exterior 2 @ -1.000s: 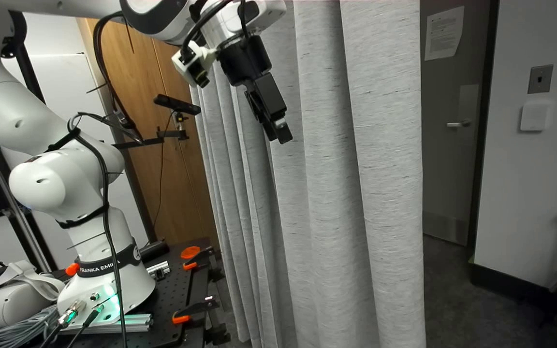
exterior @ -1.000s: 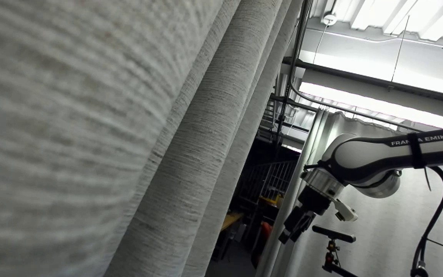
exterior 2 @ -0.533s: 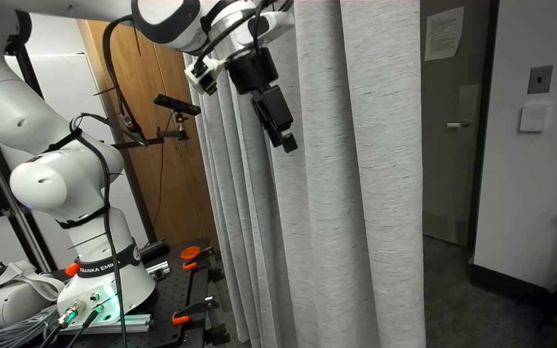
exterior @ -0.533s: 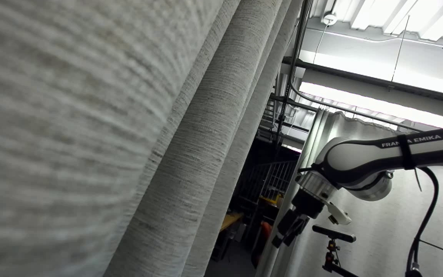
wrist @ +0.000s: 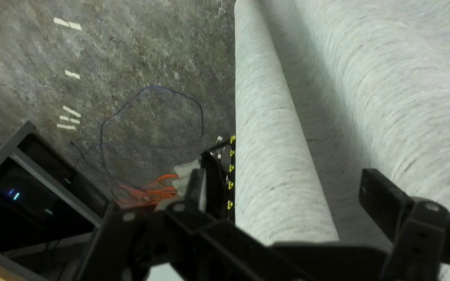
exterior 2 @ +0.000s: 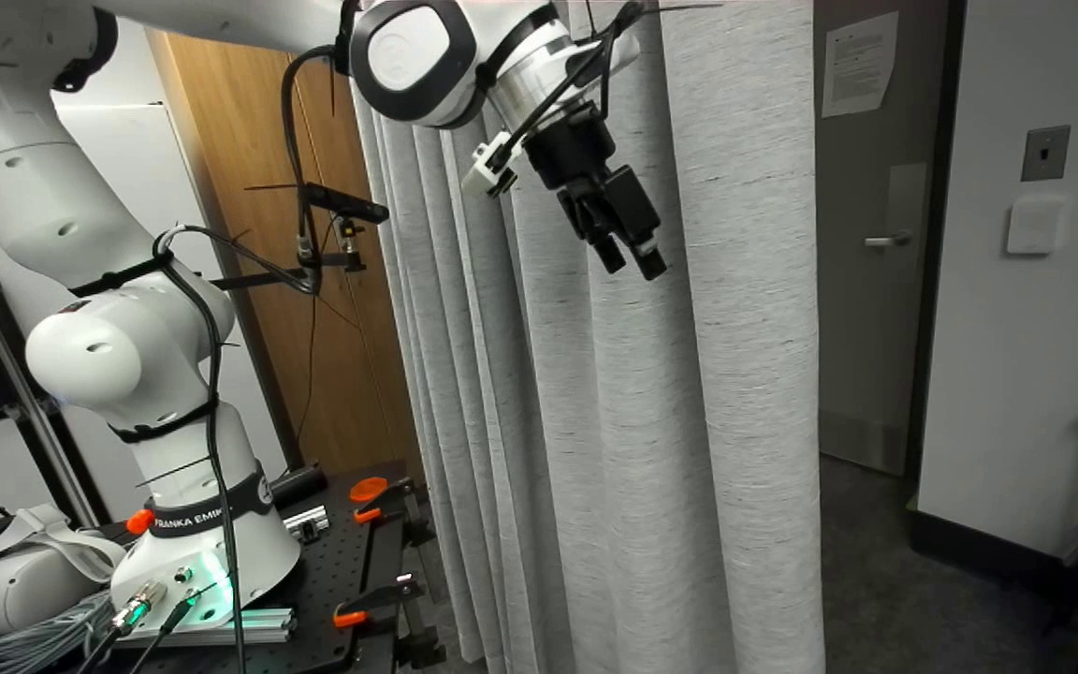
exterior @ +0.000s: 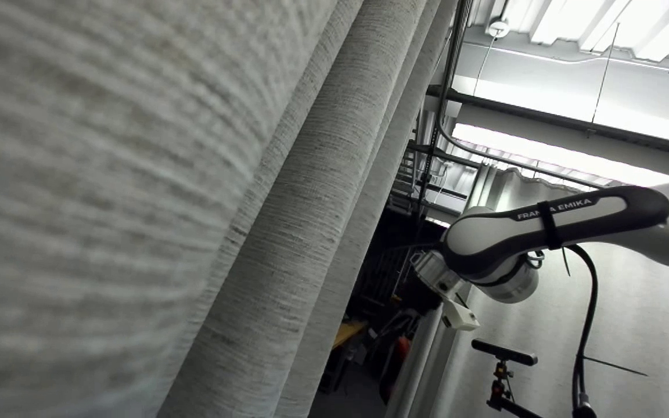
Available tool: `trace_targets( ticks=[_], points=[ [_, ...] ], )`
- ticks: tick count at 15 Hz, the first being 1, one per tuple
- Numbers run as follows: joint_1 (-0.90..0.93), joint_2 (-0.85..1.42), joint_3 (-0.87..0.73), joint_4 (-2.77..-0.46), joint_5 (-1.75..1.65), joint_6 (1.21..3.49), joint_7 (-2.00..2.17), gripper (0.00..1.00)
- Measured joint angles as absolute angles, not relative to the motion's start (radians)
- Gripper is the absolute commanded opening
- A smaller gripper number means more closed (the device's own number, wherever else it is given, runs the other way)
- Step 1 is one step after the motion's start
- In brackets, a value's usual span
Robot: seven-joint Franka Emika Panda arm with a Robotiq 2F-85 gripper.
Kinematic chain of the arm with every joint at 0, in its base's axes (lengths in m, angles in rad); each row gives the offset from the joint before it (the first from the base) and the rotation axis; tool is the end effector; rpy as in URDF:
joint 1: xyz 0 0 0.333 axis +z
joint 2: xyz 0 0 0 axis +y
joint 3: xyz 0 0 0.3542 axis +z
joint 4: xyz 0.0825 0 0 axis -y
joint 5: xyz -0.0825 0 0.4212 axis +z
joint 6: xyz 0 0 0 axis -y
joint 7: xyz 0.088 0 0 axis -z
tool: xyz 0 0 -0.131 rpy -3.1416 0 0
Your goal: Slide the curtain to the left
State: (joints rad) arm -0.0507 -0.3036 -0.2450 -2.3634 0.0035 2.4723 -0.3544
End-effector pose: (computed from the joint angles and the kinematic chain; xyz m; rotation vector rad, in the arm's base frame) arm 0.4940 -0.1558 0.4811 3.0210 0.0790 0.6231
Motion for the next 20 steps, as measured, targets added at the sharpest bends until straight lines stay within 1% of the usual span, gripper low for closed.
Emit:
trace_targets(
  ticks=[4,9,11,13,14,19,20],
  points=[
    [-0.019,-0.245,-0.241,-2.274,0.066,2.544,-0.407,1.0],
    [0.037,-0.233,-0.238,-2.172,0.196,2.619,-0.51,1.0],
    [0.059,-0.233,-0.237,-2.127,0.242,2.651,-0.549,0.97],
    [0.078,-0.233,-0.238,-2.082,0.276,2.683,-0.588,0.98],
    [0.086,-0.233,-0.239,-2.06,0.288,2.7,-0.607,1.0],
    [0.123,-0.233,-0.245,-1.985,0.329,2.777,-0.684,1.0],
    [0.129,-0.233,-0.246,-1.976,0.336,2.791,-0.694,0.79]
  ],
)
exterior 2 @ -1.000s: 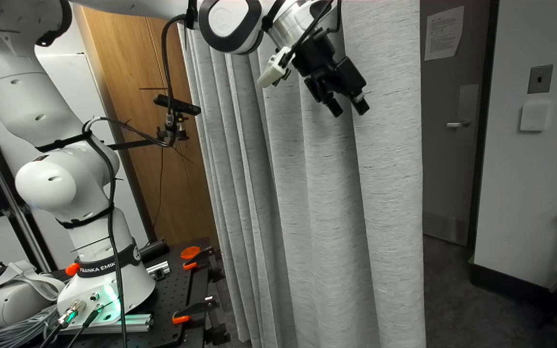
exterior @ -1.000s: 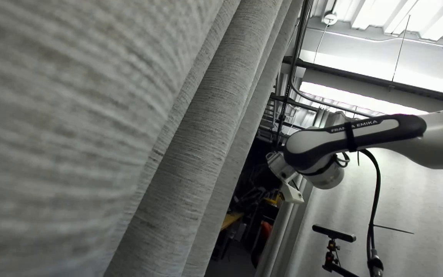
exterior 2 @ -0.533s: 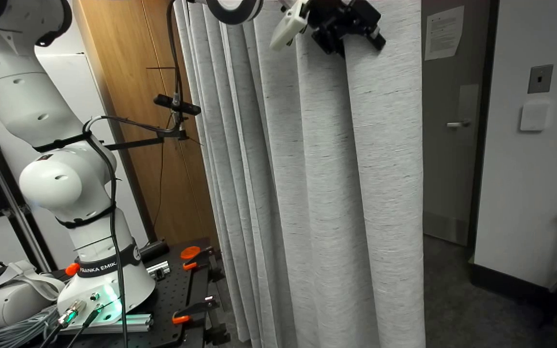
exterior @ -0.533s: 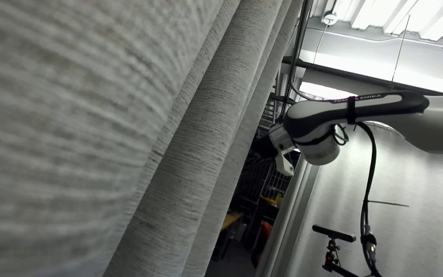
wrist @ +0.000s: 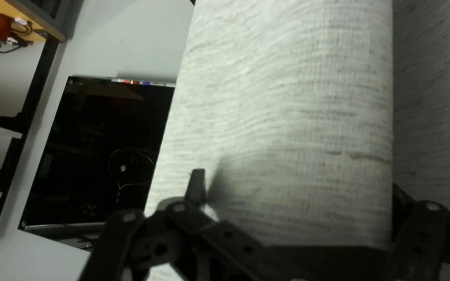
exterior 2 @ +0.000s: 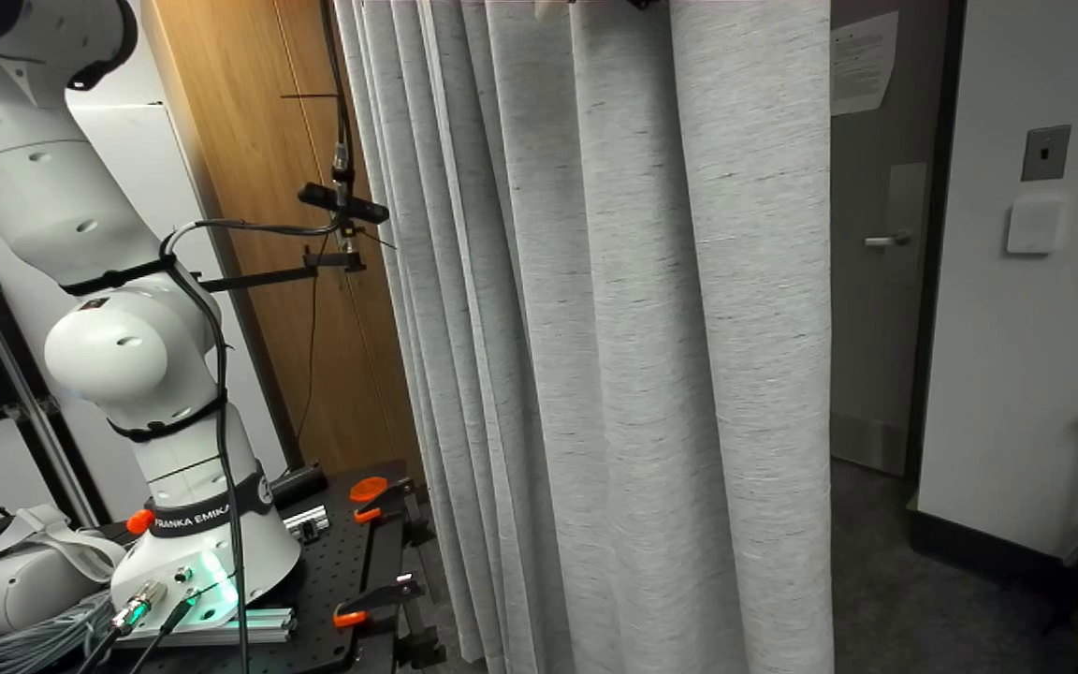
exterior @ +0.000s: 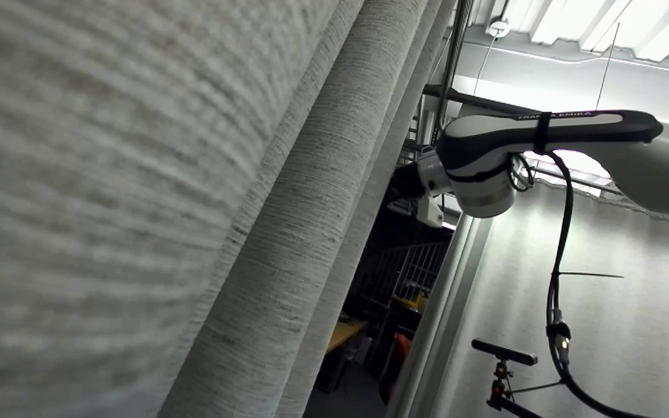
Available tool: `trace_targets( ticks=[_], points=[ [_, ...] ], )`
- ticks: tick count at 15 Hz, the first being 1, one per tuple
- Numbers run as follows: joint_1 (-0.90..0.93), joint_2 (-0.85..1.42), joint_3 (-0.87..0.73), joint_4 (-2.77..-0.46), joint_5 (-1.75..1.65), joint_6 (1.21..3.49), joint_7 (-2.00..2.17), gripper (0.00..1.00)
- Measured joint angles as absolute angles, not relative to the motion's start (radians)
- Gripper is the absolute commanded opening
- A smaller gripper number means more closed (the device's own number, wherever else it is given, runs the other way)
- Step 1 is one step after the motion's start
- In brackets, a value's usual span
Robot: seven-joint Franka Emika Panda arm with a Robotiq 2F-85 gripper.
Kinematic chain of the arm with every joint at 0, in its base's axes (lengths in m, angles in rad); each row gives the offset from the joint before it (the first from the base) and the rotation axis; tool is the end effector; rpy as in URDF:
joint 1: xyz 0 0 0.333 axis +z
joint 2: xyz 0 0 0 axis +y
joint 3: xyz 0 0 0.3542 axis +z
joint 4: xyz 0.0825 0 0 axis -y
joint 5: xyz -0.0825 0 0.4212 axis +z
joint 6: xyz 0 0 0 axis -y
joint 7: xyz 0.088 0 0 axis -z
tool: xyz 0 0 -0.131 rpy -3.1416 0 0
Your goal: Slide the curtain to the left
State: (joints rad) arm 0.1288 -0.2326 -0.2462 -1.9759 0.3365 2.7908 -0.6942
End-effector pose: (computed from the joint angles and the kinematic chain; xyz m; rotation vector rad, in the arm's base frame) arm 0.5801 -0.0985 0.7091 2.5886 0.3906 1.5451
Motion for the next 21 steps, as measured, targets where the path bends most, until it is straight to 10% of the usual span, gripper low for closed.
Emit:
trace_targets(
  ticks=[11,21],
  points=[
    [0.169,-0.222,-0.258,-1.929,0.39,2.831,-0.769,0.0],
    [0.209,-0.247,-0.178,-1.961,0.398,2.838,-0.737,0.0]
  ],
)
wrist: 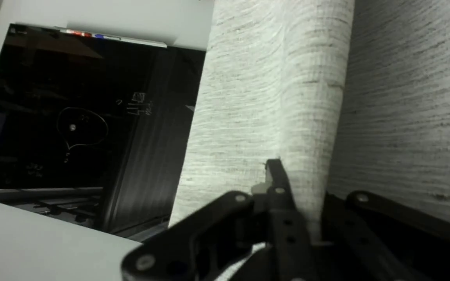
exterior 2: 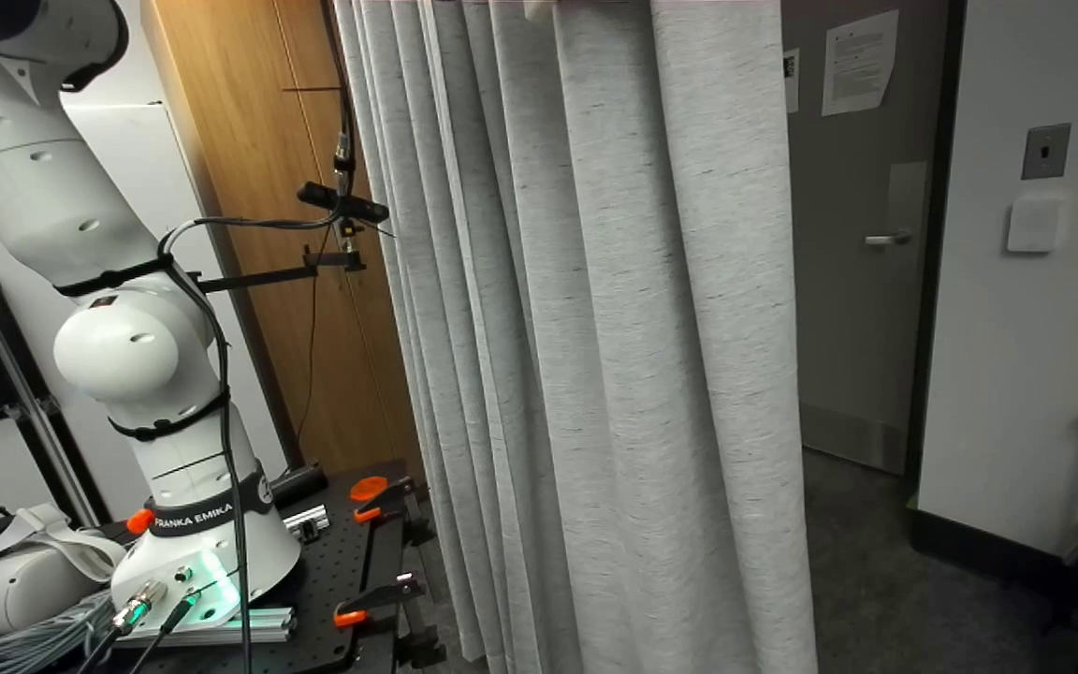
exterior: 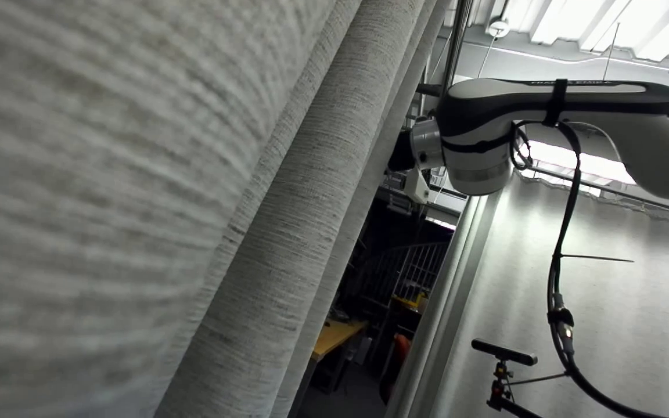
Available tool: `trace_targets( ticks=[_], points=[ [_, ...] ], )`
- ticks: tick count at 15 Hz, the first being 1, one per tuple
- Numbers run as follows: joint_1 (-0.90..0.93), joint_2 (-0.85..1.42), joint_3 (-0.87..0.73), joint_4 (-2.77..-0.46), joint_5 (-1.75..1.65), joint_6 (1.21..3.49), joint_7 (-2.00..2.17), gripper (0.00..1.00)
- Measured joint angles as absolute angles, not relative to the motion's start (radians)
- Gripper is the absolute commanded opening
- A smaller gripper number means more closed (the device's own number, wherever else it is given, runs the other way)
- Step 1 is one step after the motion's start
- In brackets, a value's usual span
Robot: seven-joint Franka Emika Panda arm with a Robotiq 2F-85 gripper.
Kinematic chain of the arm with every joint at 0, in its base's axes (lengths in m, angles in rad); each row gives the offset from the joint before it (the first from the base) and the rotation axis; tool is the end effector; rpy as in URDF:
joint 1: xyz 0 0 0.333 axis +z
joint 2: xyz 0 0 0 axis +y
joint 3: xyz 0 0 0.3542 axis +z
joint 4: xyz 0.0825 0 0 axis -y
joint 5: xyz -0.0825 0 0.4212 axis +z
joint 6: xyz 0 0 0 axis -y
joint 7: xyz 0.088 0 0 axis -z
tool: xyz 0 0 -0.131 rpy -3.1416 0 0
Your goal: Slide the curtain to the left
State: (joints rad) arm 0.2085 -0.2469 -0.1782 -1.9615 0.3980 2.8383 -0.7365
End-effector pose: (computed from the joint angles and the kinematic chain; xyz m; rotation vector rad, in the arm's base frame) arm 0.5802 -0.0141 0.7338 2.5406 0.5646 1.6880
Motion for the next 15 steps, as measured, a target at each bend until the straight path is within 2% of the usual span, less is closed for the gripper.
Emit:
trace_targets(
  ticks=[8,15],
  points=[
    [0.214,-0.427,0.129,-2.094,0.342,2.857,-0.503,0.0],
    [0.28,-0.476,0.283,-2.103,0.182,2.835,-0.196,0.0]
  ],
)
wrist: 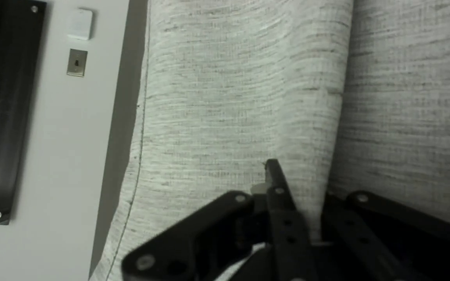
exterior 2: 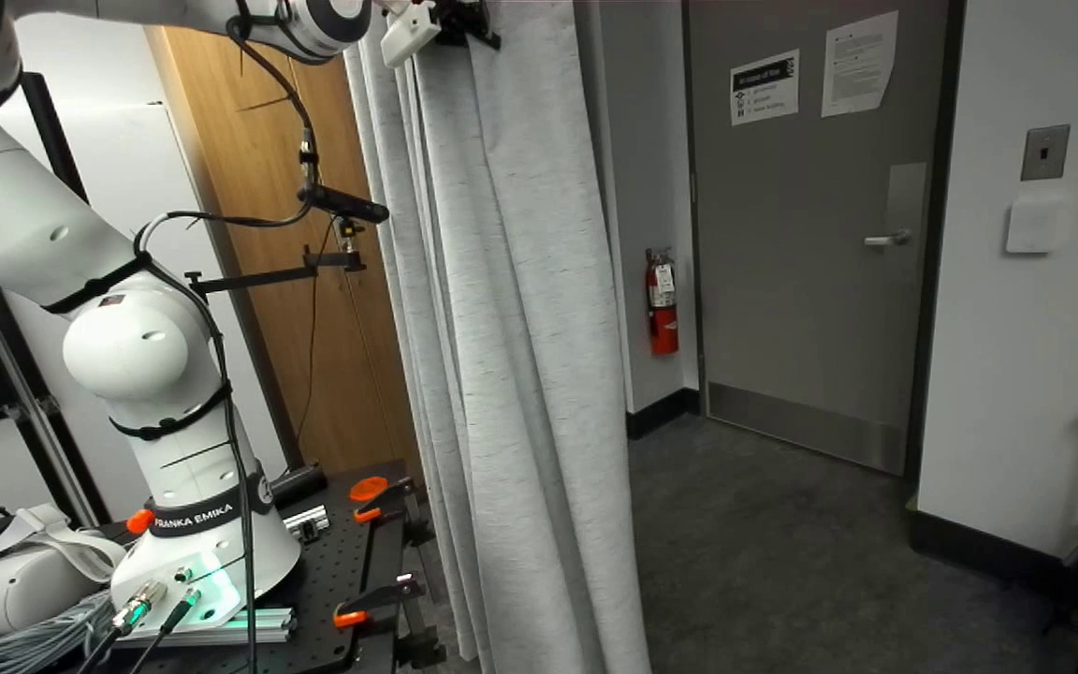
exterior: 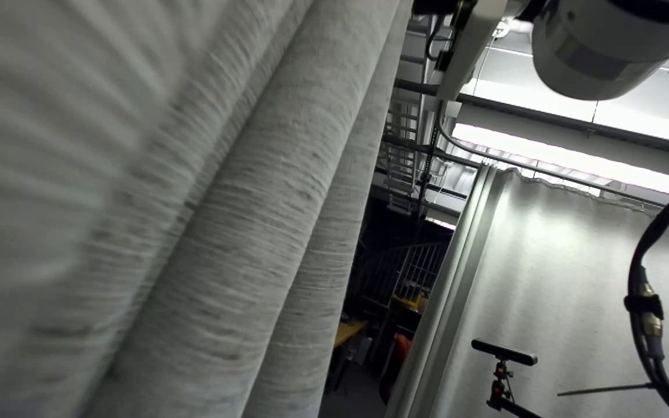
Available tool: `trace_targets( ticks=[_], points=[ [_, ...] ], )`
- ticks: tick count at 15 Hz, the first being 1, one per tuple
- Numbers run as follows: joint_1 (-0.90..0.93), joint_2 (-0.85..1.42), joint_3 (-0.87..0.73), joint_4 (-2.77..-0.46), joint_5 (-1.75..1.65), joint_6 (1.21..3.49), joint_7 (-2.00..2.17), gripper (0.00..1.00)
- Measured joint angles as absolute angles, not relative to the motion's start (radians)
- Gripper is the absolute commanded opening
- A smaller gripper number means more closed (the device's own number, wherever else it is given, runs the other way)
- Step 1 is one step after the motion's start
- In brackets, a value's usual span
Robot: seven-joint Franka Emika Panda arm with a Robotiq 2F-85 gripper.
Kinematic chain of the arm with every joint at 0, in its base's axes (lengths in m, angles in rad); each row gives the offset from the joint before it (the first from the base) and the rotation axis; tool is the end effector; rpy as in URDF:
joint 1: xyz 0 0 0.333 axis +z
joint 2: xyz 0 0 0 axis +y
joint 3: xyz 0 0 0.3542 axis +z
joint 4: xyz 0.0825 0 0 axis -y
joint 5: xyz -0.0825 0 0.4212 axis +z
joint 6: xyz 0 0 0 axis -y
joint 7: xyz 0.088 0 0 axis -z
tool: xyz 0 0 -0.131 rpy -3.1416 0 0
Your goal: Slide the curtain to the left
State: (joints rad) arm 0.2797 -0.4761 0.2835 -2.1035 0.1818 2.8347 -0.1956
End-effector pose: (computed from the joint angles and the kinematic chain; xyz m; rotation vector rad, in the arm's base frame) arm 0.4036 0.2941 0.7684 -2.2904 -0.8098 -1.6145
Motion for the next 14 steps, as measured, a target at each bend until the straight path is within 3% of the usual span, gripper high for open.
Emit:
trace_targets(
  ticks=[8,14],
  points=[
    [0.317,-0.473,0.419,-2.078,0.106,2.831,-0.01,0.0],
    [0.35,-0.456,0.427,-2.06,0.105,2.843,-0.01,0.0]
  ],
)
